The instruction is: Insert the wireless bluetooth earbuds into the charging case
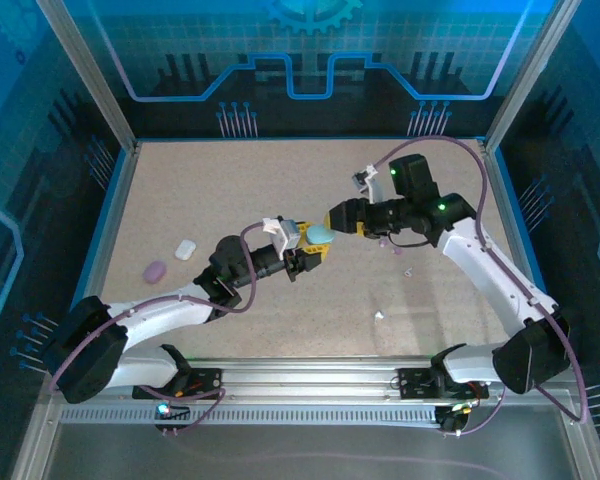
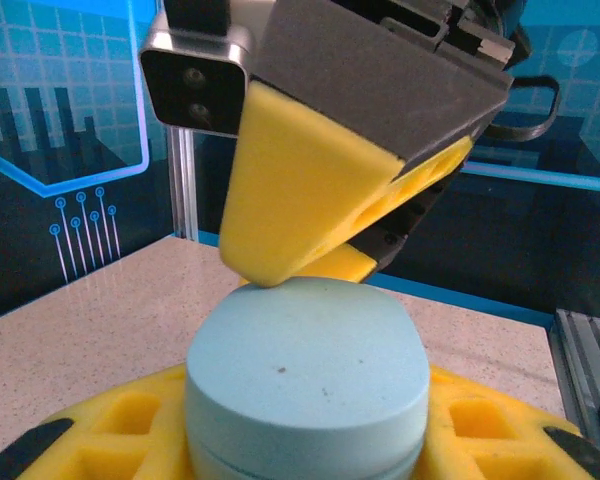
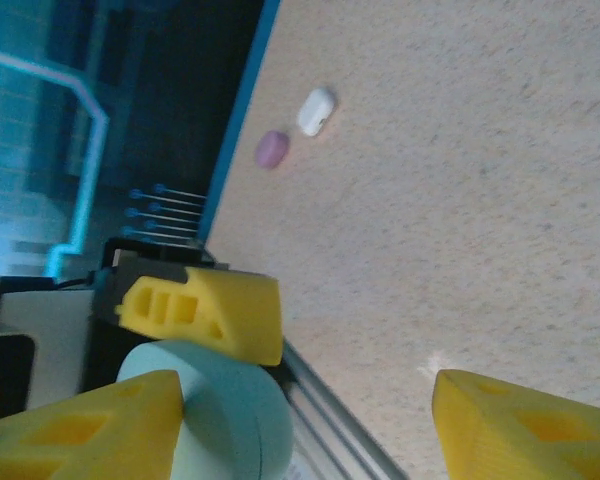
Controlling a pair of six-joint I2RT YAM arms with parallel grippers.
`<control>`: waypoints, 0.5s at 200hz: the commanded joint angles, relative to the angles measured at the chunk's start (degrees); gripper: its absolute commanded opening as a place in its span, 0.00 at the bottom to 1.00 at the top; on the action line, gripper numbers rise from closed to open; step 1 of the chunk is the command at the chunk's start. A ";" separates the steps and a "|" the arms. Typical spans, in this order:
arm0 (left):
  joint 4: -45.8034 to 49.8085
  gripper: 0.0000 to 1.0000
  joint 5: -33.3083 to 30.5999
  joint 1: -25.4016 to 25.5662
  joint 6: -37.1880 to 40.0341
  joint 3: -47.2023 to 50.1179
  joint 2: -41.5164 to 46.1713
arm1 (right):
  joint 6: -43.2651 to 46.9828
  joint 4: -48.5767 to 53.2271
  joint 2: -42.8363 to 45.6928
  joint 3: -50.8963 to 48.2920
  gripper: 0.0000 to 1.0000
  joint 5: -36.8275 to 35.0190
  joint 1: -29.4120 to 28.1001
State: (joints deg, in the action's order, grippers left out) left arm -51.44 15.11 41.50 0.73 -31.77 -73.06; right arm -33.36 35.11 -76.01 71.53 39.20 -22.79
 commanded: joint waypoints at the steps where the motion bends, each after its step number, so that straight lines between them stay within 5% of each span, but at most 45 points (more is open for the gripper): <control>1: -1.63 0.37 0.62 0.13 -0.78 -2.79 0.46 | -5.63 -8.55 1.35 -4.14 0.68 10.51 0.74; 38: -1.84 0.37 1.85 0.08 -1.34 -3.78 -0.28 | -9.56 -14.30 0.95 -7.32 0.65 17.55 0.68; 100: -2.01 0.38 2.45 0.04 -1.44 -4.62 -1.36 | -10.76 -16.10 0.51 -7.72 0.40 18.85 0.46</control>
State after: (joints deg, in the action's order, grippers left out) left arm -51.03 16.36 41.47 -0.05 -33.76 -73.73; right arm -43.31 20.12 -75.53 64.49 56.07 -22.26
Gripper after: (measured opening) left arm 0.390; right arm 0.455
